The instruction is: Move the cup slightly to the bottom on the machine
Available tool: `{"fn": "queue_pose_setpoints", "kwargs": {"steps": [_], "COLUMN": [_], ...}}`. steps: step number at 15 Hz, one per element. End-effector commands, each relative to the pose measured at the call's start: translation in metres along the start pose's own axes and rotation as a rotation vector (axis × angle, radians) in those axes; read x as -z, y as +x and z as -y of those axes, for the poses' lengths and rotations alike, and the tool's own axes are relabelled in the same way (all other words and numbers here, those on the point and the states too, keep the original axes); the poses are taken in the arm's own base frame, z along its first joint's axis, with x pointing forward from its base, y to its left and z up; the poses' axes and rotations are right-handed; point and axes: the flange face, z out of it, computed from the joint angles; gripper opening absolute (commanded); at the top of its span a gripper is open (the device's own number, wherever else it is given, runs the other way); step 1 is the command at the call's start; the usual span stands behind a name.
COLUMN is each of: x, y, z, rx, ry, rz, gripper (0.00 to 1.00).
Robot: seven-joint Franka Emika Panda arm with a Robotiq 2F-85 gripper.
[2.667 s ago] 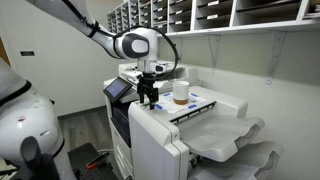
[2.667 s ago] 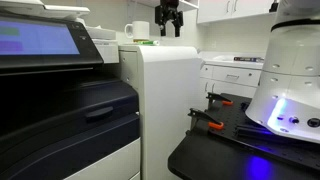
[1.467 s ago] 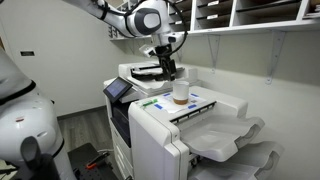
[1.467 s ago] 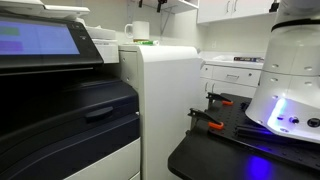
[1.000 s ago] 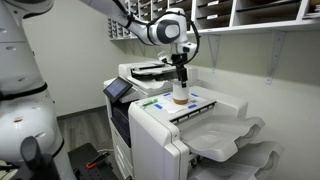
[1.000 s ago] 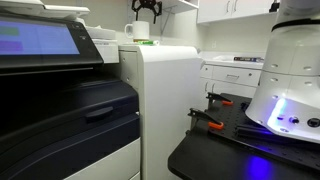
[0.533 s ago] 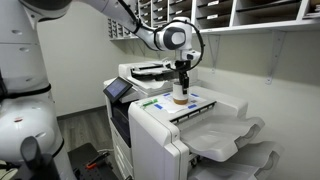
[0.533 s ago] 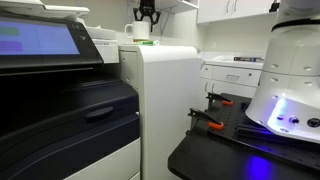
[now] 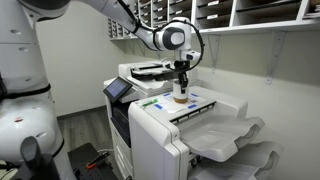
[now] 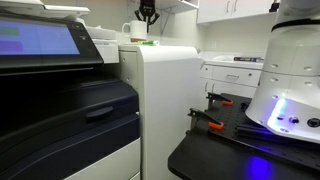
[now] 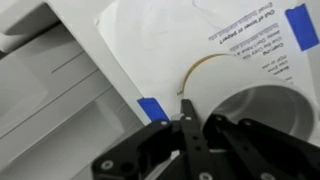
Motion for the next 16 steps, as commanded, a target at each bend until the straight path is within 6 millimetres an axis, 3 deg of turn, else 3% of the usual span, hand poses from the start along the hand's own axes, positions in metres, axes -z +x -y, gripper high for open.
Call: {"fn": "queue_pose_setpoints", "kwargs": {"steps": [1, 9, 16], "x": [0.013, 0.030, 0.024], "y": [-0.016, -0.071, -0.080], "z": [-0.017, -0.073, -0.099], "rx": [0.064, 0.173, 0.150], "ry": [0.055, -0.024, -0.051], "rz": [0.022, 0.022, 0.024], "gripper": [0.03, 0.03, 0.03]}}
